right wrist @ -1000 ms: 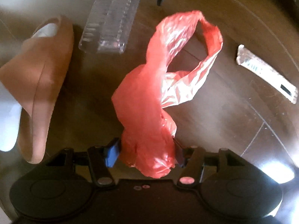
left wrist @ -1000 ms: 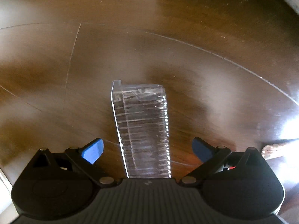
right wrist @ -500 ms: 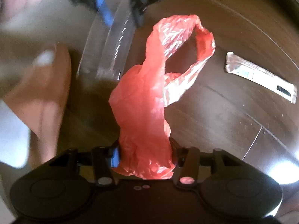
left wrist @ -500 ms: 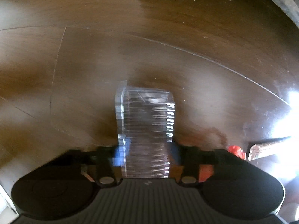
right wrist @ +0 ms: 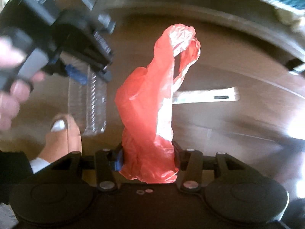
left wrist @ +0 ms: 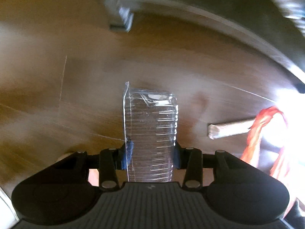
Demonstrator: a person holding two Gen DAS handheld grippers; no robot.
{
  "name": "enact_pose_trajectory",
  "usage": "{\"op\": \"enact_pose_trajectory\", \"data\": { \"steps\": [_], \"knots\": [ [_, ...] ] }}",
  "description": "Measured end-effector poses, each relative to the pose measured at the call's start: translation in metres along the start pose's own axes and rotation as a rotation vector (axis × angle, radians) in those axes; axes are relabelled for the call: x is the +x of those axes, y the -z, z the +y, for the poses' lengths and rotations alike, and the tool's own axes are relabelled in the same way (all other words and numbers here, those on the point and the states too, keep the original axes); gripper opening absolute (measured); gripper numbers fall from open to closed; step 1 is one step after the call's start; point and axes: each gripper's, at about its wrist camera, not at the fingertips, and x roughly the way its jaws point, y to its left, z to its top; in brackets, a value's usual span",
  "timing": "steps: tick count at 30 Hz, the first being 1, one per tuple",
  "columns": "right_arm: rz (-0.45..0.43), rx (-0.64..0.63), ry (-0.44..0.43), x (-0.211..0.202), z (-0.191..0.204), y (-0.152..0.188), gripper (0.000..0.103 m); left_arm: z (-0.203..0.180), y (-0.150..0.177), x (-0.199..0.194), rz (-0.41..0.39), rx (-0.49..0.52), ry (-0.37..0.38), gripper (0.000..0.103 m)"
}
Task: Collect trash
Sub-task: 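Lift and carry the red bag and clear tray with both tools to the bin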
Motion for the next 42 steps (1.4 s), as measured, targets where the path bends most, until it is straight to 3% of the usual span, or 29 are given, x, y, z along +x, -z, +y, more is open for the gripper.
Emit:
{"op": "enact_pose_trajectory", "data": {
  "steps": [7, 23, 42],
  "knots": [
    [-0.131, 0.056, 0.034, -0.086, -0.001, 0.014, 0.046, -0.018, 0.039, -0.089, -0.104, 0.098, 0.068, 0.041],
    [-0.504, 0.057, 0.065, -0.294, 0.008, 0.077, 0.046, -0.040, 0.157, -0.305, -0.495, 0.263, 0.223, 0.041],
    [-0.857, 0.079, 0.229, -0.507, -0.035, 0.150, 0.047, -0.137, 0.266, -0.504, -0.872, 0.549, 0.424, 0.042]
  ]
}}
